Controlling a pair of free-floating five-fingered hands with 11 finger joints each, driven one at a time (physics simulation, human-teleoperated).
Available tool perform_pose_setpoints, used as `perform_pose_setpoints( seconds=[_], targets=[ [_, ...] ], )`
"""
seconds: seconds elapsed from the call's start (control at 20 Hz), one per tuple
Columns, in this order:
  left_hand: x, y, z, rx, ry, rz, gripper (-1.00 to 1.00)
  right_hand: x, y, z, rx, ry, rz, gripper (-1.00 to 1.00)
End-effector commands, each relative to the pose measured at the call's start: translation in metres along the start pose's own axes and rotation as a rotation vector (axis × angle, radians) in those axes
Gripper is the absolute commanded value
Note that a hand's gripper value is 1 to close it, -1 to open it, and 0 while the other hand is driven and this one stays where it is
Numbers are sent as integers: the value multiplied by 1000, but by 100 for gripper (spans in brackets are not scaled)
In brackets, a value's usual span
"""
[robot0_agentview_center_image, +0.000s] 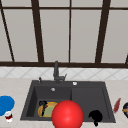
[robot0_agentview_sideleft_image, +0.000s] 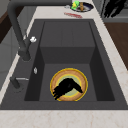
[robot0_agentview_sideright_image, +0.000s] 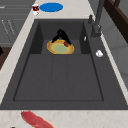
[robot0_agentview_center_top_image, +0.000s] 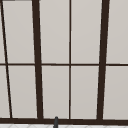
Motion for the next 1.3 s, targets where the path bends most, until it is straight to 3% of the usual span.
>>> perform_pose_setpoints(
  seconds=[0.0,0.05,0.1,0.15,0.35,0.55,0.8,1.15,1.25],
  targets=[
    [-11,-8,0,10,-10,-4,-100,0,0,0,0,0,0,0],
    [-10,-10,-1,9,-9,-10,100,0,0,0,0,0,0,0],
    [-5,-8,-2,-12,-21,-15,100,0,0,0,0,0,0,0],
    [-4,-6,-1,-8,-26,-45,100,0,0,0,0,0,0,0],
    [2,-6,-9,18,-12,-227,100,0,0,0,0,0,0,0],
    [8,0,-14,13,-39,-350,100,0,0,0,0,0,0,0],
    [21,23,-16,26,-23,-366,100,0,0,0,0,0,0,0],
    [54,70,-15,40,1,-353,100,0,0,0,0,0,0,0],
    [59,77,-16,51,8,-366,100,0,0,0,0,0,0,0]
  ],
)
